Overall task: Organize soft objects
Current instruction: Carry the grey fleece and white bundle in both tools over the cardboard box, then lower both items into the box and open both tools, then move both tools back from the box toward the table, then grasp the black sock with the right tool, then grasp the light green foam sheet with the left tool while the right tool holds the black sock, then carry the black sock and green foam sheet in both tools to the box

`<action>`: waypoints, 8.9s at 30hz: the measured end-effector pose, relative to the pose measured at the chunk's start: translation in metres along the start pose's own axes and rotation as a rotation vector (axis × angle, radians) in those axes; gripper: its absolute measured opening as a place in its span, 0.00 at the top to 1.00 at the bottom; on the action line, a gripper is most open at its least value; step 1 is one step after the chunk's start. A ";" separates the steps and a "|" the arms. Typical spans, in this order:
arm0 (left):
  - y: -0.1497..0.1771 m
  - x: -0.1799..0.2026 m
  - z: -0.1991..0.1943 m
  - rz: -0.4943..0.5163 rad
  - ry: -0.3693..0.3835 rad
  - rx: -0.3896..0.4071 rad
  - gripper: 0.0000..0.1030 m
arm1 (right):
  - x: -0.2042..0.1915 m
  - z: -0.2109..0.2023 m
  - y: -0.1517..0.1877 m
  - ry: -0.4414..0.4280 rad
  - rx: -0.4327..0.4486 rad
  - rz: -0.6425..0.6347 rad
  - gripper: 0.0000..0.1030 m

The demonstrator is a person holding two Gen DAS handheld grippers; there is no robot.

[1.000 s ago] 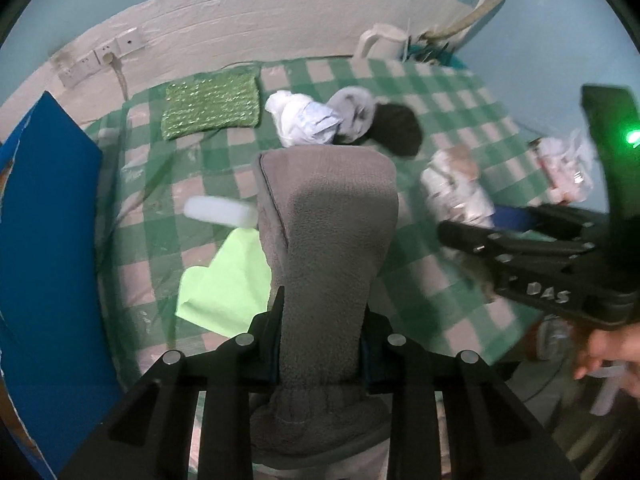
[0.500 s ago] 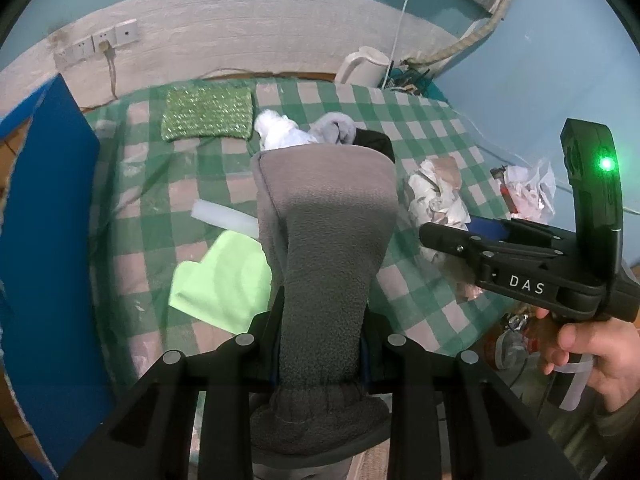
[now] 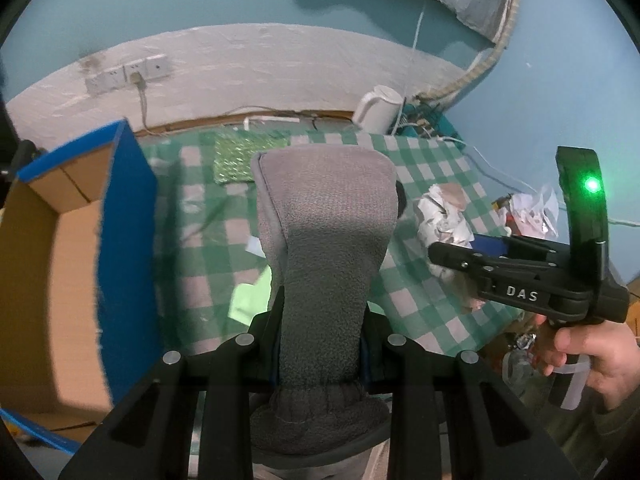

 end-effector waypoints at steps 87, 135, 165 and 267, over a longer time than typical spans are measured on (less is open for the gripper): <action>0.033 -0.212 -0.112 -0.250 -0.396 0.214 0.37 | -0.284 0.016 -0.074 -0.169 -0.003 -0.311 0.22; 0.000 -0.017 0.009 0.081 -0.310 0.000 0.23 | -0.014 0.012 -0.046 0.042 0.025 0.082 0.22; -0.032 -0.053 0.109 -0.049 -0.363 -0.163 0.23 | 0.056 0.104 -0.051 0.156 -0.084 0.121 0.22; 0.006 0.019 0.114 0.144 -0.184 -0.197 0.97 | 0.004 0.048 -0.004 0.023 -0.120 -0.028 0.62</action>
Point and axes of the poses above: each gripper's, at about its wrist camera, not at the fingertips, and z roughly the way its jaws point, x to its right, y to its underside, the point moved 1 cm from there along z, roughly the way its jaws point, and after that the axes turned 9 degrees about y, right-handed, at the moved point
